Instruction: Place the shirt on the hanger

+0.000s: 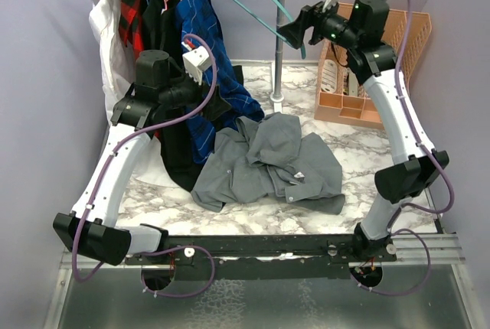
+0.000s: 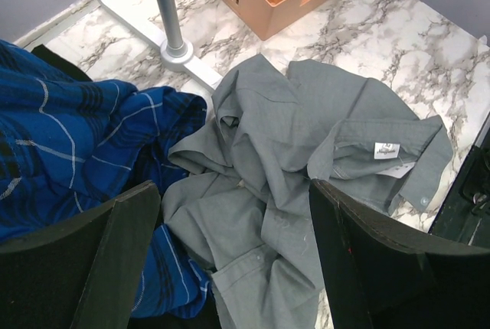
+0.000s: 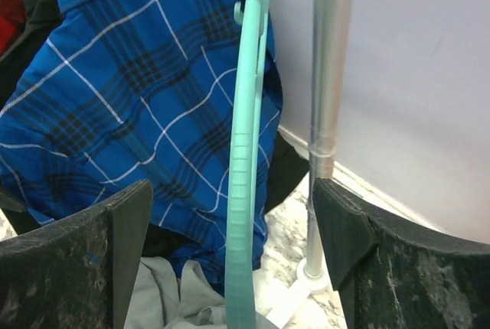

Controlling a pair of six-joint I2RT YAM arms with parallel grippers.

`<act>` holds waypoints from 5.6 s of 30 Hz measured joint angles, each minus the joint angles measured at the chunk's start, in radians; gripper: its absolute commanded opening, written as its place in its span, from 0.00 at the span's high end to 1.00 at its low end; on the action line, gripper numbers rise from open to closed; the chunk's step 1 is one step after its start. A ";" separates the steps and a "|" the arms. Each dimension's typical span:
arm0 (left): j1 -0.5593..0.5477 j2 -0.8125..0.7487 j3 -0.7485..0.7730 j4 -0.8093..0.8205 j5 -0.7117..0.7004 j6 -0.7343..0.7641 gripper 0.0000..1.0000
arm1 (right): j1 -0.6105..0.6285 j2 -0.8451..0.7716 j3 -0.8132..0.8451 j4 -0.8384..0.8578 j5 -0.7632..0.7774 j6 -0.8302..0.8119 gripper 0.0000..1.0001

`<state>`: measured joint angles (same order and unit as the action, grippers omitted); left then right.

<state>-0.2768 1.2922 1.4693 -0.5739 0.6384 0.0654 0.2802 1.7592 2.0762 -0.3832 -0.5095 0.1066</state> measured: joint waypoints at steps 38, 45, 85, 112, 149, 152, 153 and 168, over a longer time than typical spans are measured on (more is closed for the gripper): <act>0.000 -0.014 0.000 -0.170 0.143 0.208 0.19 | 0.079 0.141 0.175 0.019 0.074 0.011 0.99; 0.000 -0.015 0.085 -0.239 0.063 0.294 0.17 | 0.085 -0.084 -0.024 0.033 0.076 0.060 0.99; -0.497 0.603 0.322 -0.420 -0.155 0.375 0.11 | 0.111 -1.251 -0.626 -1.020 0.388 0.541 0.99; -0.525 0.850 0.518 -0.671 -0.279 0.575 1.00 | 0.111 -1.326 -0.748 -1.050 0.211 0.502 0.99; -0.524 0.552 0.518 -0.422 -0.494 0.229 1.00 | 0.073 -1.544 -1.266 -0.487 0.175 0.686 0.99; -0.524 0.557 0.542 -0.414 -0.493 0.212 1.00 | 0.073 -1.551 -1.315 -0.454 0.175 0.716 0.99; -0.524 0.560 0.552 -0.412 -0.492 0.207 1.00 | 0.073 -1.551 -1.328 -0.441 0.175 0.727 0.99; -0.523 0.565 0.552 -0.391 -0.438 0.155 1.00 | 0.073 -1.463 -1.586 -0.098 0.192 0.914 0.99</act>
<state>-0.8001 1.8572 2.0209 -0.9646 0.2001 0.2203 0.3531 0.2962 0.4904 -0.4812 -0.3180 1.0206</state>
